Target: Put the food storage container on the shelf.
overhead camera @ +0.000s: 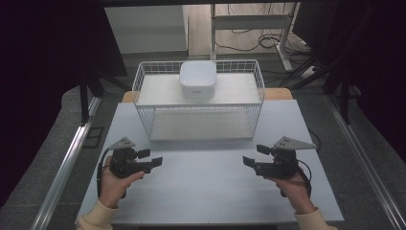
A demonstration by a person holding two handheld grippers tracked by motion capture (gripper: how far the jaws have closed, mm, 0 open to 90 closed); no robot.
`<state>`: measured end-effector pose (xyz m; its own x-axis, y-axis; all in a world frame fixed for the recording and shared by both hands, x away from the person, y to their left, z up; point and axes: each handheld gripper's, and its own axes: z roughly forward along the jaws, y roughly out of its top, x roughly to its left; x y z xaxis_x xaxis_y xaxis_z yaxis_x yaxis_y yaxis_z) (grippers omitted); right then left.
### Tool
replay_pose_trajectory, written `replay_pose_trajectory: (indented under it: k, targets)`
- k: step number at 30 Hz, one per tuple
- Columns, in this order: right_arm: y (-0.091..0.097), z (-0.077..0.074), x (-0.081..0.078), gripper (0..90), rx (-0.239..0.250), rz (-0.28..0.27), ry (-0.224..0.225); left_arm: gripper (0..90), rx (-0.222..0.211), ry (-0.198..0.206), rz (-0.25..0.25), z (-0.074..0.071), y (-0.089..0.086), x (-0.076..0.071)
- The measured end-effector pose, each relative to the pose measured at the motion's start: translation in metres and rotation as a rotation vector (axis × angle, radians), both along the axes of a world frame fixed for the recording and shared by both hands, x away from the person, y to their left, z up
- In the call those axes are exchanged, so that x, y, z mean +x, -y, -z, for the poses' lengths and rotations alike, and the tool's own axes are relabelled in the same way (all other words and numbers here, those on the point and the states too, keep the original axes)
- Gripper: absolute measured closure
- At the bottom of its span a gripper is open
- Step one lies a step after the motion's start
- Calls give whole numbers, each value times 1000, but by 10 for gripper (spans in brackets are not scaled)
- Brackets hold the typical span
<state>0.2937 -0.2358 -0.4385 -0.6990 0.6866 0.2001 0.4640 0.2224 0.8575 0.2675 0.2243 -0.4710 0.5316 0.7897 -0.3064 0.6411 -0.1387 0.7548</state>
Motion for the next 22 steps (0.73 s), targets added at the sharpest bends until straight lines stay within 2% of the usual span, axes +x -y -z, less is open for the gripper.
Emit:
replay_pose_trajectory:
  k: [3,4,6,7,8,12,15,20,22]
  targets:
    - [11,19,-7,237,-23,21,-20,322,7,-34,0,15,0,-6]
    - [11,19,-7,237,-23,21,-20,321,7,-34,0,15,0,-6]
    - [16,32,-9,237,-33,31,-40,320,40,-40,-8,22,1,-7]
    - [20,43,-9,235,-51,38,-65,319,33,-51,-12,25,-1,-7]
    - [20,46,-9,234,-62,45,-72,313,30,-53,-16,26,-1,-7]
    - [20,45,-7,231,-56,57,-58,300,26,-53,-17,26,-1,-7]
    - [20,45,-8,230,-68,54,-37,291,37,-57,-13,27,1,-7]
    - [21,47,-7,216,-75,65,-29,258,59,-61,-11,29,2,-7]
    - [20,50,-7,208,-97,63,-19,245,58,-61,-19,30,1,-6]
